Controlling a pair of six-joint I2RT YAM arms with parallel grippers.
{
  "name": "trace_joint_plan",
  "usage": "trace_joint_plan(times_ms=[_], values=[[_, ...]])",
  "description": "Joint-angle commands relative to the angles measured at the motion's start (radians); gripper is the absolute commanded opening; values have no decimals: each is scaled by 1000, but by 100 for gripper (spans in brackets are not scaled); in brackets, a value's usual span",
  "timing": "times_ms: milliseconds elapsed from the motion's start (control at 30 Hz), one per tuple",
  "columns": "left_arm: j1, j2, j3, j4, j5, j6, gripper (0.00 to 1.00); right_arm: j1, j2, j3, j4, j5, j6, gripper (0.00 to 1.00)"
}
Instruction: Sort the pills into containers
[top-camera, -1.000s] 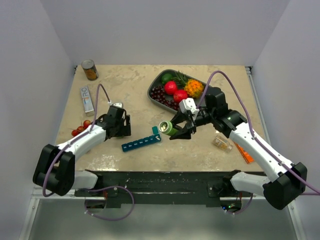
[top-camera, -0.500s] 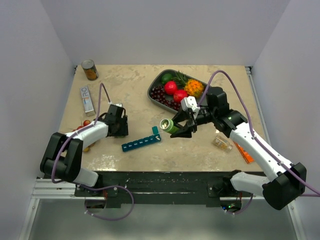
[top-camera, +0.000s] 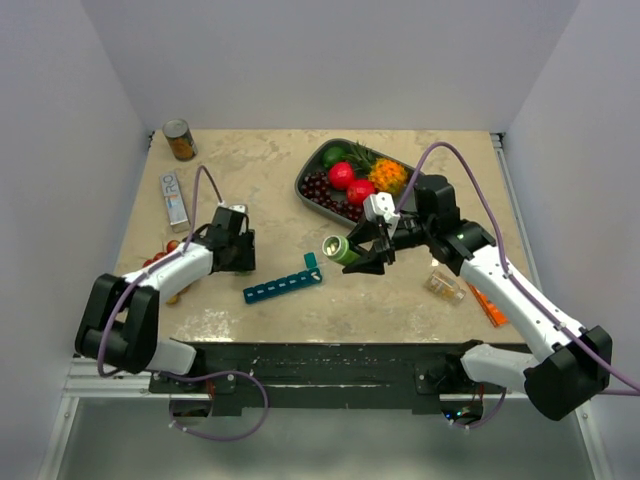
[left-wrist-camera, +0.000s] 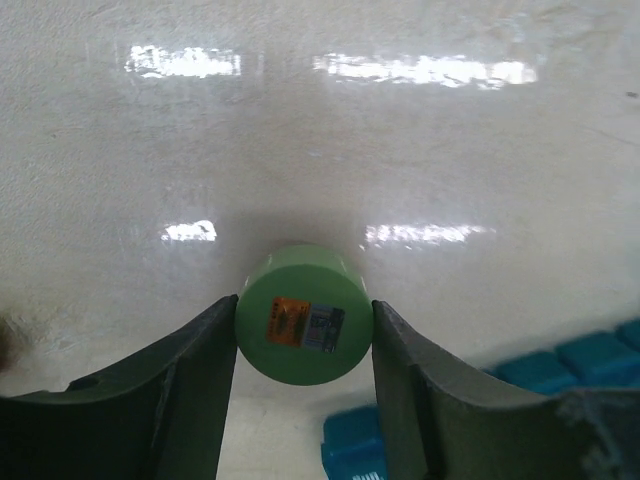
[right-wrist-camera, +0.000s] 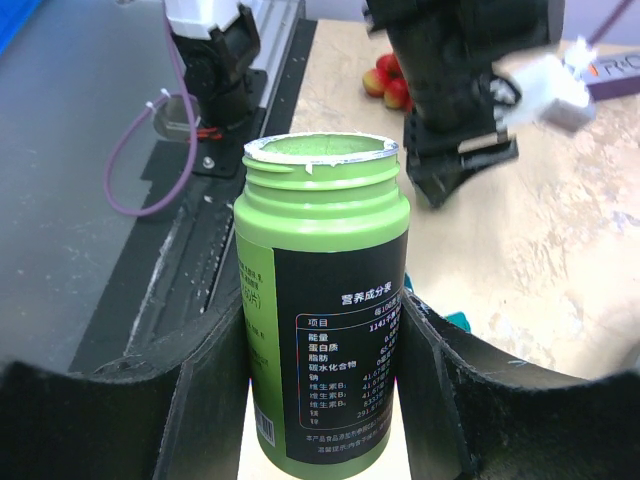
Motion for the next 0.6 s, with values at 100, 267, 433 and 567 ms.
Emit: trace_joint_plan(times_ms=[100, 267, 433, 567], values=[[6, -286, 112, -24, 345, 16, 0, -11, -30, -24, -70, 91, -139, 0], [3, -449, 47, 150, 656, -171, 0, -24, -35, -47, -108, 185, -187, 0], [-18, -542, -62, 406, 793, -388, 0, -32, -37, -61, -140, 286, -222, 0], [-122, -538, -113, 549, 780, -487, 0, -32, -30, -81, -145, 308, -227, 0]])
